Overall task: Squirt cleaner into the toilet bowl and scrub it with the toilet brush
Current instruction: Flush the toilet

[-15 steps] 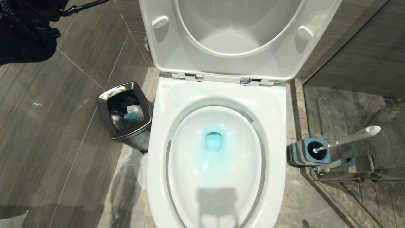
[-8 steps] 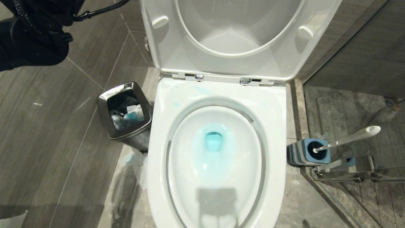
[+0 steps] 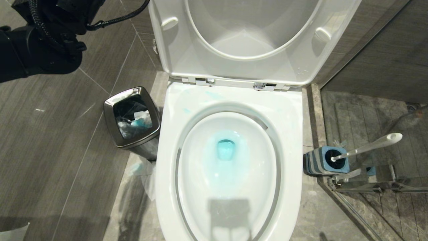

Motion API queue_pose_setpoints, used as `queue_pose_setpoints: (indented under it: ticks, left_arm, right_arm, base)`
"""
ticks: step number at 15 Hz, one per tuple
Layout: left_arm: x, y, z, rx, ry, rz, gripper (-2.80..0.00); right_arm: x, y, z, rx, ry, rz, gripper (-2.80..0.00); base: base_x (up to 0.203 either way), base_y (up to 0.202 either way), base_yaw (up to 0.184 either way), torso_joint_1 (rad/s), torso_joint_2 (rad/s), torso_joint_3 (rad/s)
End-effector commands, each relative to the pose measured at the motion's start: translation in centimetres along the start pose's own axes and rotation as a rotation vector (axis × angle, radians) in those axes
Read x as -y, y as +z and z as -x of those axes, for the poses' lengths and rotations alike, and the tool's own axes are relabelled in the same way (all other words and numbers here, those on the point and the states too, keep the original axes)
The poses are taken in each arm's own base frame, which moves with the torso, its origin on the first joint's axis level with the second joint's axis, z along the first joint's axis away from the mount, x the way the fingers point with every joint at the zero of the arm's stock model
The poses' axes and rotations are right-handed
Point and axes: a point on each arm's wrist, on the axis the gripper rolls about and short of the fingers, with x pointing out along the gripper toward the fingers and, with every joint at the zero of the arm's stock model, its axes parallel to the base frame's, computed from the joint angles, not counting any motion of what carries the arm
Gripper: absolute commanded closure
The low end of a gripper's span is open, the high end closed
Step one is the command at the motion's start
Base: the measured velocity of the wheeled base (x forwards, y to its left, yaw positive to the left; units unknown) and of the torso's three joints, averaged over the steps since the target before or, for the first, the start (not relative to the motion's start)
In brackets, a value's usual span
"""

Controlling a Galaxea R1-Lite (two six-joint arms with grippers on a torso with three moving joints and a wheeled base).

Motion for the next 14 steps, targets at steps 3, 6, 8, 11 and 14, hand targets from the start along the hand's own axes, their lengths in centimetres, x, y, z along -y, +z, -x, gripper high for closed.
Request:
queue_pose_setpoints:
  ticks: [3, 6, 8, 11, 14]
  left_arm:
    - [-0.2, -1.2, 0.0, -0.071, -0.002, -0.024, 0.00]
    - [-0.2, -2.5, 0.0, -0.133, -0.030, -0.022, 0.00]
    - [-0.2, -3.2, 0.0, -0.171, -0.041, -0.026, 0.00]
    - [-0.1, -4.0, 0.0, -0.191, -0.051, -0.027, 0.00]
    - [-0.2, -5.4, 0.0, -0.215, -0.051, -0.026, 0.00]
  right_arm:
    - [0.0, 0.0, 0.0, -0.001, 0.001, 0.000, 0.00]
    - [0.0, 0.0, 0.0, -0.003, 0.001, 0.000, 0.00]
    - [0.0, 0.0, 0.0, -0.001, 0.001, 0.000, 0.00]
    - [0.0, 0.0, 0.0, -0.001, 0.001, 0.000, 0.00]
    - [0.0, 0.0, 0.0, -0.001, 0.001, 0.000, 0.00]
  base:
    - [0.000, 0.000, 0.000, 0.000, 0.00, 0.000]
    - [0.000, 0.000, 0.000, 0.000, 0.00, 0.000]
    - [0.000, 0.000, 0.000, 0.000, 0.00, 0.000]
    - [0.000, 0.000, 0.000, 0.000, 0.00, 0.000]
    - [0.000, 0.000, 0.000, 0.000, 0.00, 0.000]
